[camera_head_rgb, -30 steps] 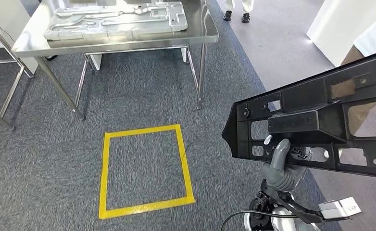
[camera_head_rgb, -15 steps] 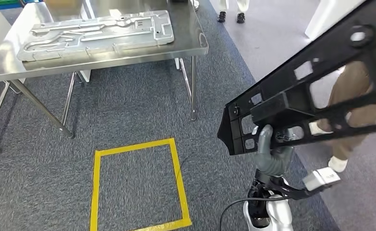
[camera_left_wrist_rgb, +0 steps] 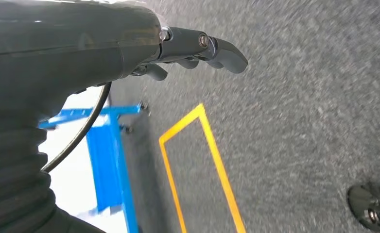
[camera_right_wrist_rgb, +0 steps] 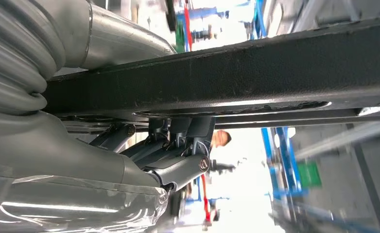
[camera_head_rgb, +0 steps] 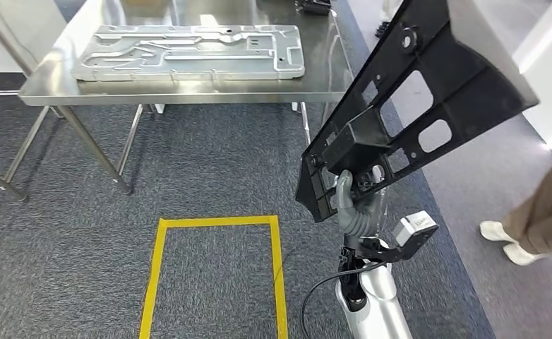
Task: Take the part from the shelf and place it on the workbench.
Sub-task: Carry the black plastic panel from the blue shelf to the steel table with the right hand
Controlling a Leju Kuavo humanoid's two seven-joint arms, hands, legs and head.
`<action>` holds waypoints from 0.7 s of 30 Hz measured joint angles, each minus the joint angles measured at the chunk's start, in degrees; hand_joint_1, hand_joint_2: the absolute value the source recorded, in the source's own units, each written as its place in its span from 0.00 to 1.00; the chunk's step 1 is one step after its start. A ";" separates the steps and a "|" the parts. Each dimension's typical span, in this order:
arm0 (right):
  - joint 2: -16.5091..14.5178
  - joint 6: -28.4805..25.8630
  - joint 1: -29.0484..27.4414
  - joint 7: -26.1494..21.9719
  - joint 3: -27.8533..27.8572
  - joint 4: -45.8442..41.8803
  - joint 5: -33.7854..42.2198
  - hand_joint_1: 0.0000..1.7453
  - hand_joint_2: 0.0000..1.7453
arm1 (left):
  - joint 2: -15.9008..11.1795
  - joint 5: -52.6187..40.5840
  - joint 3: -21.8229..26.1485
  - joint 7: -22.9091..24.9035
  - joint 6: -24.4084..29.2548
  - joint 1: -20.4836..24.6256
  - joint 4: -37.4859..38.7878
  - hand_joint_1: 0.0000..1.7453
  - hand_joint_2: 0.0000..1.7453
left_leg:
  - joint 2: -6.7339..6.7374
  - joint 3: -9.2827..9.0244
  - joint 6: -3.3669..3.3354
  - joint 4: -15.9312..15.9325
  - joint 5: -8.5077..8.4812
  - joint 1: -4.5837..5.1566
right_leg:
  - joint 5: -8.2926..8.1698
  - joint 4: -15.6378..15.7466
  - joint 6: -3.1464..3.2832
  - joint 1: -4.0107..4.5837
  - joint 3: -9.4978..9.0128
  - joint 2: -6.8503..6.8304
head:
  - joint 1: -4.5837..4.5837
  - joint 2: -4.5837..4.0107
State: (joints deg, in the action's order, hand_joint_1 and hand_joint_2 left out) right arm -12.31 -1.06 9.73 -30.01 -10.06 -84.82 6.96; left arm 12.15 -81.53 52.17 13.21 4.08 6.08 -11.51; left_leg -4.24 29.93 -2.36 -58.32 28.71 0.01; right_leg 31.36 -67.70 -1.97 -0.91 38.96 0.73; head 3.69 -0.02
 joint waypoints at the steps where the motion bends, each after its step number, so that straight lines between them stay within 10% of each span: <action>1: 0.11 0.39 0.82 0.25 -0.43 0.85 -0.07 1.00 1.00 | 0.15 0.25 0.20 0.01 -0.02 -0.18 0.04 0.00 1.00 | -0.59 -0.69 0.25 -0.08 0.60 -0.04 | -3.20 3.46 0.11 -0.01 -0.54 1.09 | 0.01 0.00; 3: 0.32 0.71 2.63 1.25 -1.49 2.40 -0.34 1.00 1.00 | 0.53 0.62 0.69 -0.03 0.09 -0.41 0.10 0.00 1.00 | -1.62 -1.25 0.92 0.14 1.58 -0.20 | -6.81 7.57 0.74 0.19 -1.38 2.81 | -0.06 0.00; 6: 0.37 0.26 4.92 2.52 -3.00 3.92 -0.60 1.00 1.00 | 0.91 0.86 1.19 -0.16 0.40 -0.68 0.14 0.00 1.00 | -1.94 -1.89 1.92 -0.59 1.39 -0.21 | -6.72 8.98 2.16 0.34 -3.22 1.74 | -0.12 0.00; 10: 0.42 0.00 6.86 1.73 -4.04 6.08 1.00 1.00 1.00 | 0.85 1.00 1.31 0.16 0.47 -0.59 0.16 0.00 1.00 | 2.64 3.48 3.00 -10.23 4.15 -0.23 | -5.23 9.95 3.16 0.20 -6.21 -0.84 | 0.00 0.00; 13: 0.51 0.52 7.21 0.55 -4.26 8.31 4.24 1.00 1.00 | 0.69 1.87 1.81 0.83 1.17 -0.93 0.15 0.00 1.00 | 3.52 8.76 3.88 -14.47 5.67 -0.71 | -3.64 9.97 2.92 0.11 -7.80 -1.96 | 0.00 0.00; 16: 0.54 1.46 7.60 -0.68 -4.25 9.60 7.25 1.00 1.00 | 0.51 3.31 2.97 0.91 2.54 -1.64 0.15 0.00 1.00 | 4.34 6.99 4.15 -5.27 -1.44 -1.10 | -2.03 9.97 2.20 -0.22 -9.89 -2.43 | -0.01 0.00; 21: 0.80 1.20 7.52 -1.91 -3.92 9.14 9.33 1.00 1.00 | 0.26 4.79 4.46 -0.64 3.61 -1.76 0.16 0.00 1.00 | 4.58 4.87 1.58 -0.70 -3.20 -0.70 | -0.73 9.55 0.14 -0.13 -11.43 -2.66 | -0.02 0.00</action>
State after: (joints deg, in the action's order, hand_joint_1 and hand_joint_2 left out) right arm -11.51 0.14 17.24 -31.92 -13.98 -75.68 16.29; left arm 12.40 -76.74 56.63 12.57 7.69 4.32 -11.34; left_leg 0.34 34.80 -0.78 -59.02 25.51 -0.69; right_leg 30.63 -58.15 -1.84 -1.05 27.53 -1.94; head 3.67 -0.02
